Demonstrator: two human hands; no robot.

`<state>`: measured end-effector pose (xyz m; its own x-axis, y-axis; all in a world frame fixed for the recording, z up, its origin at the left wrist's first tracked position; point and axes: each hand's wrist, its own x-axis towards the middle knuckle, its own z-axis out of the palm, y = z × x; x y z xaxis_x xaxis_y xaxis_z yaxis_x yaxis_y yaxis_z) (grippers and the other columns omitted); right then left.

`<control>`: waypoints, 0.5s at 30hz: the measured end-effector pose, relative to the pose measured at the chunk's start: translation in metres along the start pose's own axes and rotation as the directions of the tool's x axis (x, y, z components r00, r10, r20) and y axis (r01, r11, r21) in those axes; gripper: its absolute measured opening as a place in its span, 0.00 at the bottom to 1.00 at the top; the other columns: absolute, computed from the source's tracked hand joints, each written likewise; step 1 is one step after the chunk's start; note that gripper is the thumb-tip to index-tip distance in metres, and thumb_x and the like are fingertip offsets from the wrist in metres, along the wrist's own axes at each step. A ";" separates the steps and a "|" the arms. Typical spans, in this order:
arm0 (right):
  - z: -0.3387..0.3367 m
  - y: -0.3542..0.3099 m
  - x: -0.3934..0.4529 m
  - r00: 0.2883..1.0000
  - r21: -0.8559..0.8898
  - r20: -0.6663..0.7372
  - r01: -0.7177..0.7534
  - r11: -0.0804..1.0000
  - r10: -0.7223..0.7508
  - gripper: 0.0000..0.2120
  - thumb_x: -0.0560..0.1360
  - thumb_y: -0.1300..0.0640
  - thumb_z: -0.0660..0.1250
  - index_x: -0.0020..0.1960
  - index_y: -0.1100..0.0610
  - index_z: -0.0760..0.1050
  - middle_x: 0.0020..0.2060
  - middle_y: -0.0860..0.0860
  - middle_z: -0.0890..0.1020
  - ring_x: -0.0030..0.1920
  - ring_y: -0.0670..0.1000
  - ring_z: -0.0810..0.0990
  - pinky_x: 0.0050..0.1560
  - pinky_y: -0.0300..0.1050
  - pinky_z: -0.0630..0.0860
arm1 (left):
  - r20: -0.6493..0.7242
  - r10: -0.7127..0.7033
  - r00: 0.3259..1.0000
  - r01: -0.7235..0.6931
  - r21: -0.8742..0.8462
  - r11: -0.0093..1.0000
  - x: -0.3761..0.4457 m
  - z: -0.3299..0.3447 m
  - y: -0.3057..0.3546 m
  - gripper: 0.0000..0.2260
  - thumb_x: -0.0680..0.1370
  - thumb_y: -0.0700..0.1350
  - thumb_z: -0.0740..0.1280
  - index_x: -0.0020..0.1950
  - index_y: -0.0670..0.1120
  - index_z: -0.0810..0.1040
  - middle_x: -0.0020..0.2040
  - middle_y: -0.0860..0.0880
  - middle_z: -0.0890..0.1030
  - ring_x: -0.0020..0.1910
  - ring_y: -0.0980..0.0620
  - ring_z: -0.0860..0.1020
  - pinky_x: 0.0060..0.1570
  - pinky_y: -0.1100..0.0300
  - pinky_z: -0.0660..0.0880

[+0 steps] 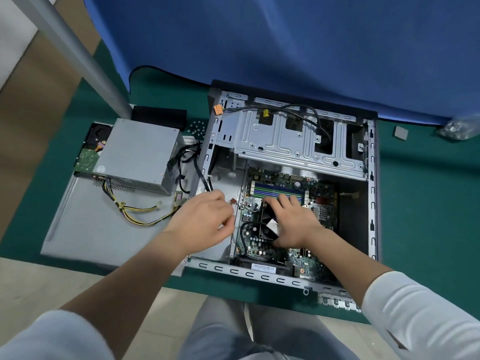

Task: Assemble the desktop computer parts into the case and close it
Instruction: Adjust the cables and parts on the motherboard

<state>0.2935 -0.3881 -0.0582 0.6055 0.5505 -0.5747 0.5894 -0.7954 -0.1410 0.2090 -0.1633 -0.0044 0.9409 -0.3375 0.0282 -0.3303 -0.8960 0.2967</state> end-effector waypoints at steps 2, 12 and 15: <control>0.001 -0.001 -0.001 1.000 0.002 0.007 -0.002 1.000 0.002 0.53 0.62 0.40 0.76 0.74 0.46 0.45 0.68 0.52 0.61 0.67 0.56 0.61 0.48 0.48 0.75 | -0.115 -0.059 0.992 0.054 -0.045 0.997 -0.005 0.001 0.001 0.10 0.76 0.45 0.60 0.42 0.44 0.78 0.42 0.49 0.79 0.50 0.49 0.75 0.50 0.54 0.76; -0.012 -0.003 -0.003 0.999 -0.115 0.044 0.016 0.993 -0.011 0.51 0.62 0.40 0.76 0.74 0.52 0.49 0.69 0.57 0.60 0.66 0.60 0.64 0.46 0.49 0.75 | 0.066 -0.796 0.602 0.774 -0.297 0.560 -0.004 0.004 0.017 0.36 0.80 0.52 0.61 0.78 0.45 0.42 0.74 0.41 0.62 0.56 0.40 0.77 0.45 0.52 0.75; -0.012 -0.002 -0.003 1.000 -0.122 0.015 0.003 0.992 -0.001 0.51 0.63 0.40 0.75 0.73 0.52 0.49 0.68 0.56 0.61 0.65 0.60 0.64 0.44 0.50 0.75 | 0.075 -0.833 0.548 0.821 -0.240 0.518 0.000 0.007 0.013 0.31 0.80 0.52 0.61 0.77 0.44 0.51 0.60 0.39 0.76 0.47 0.40 0.79 0.41 0.51 0.75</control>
<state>0.2972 -0.3847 -0.0461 0.5967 0.5472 -0.5870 0.6521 -0.7570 -0.0428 0.2041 -0.1766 -0.0069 0.7851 0.5400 -0.3035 0.6192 -0.6721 0.4061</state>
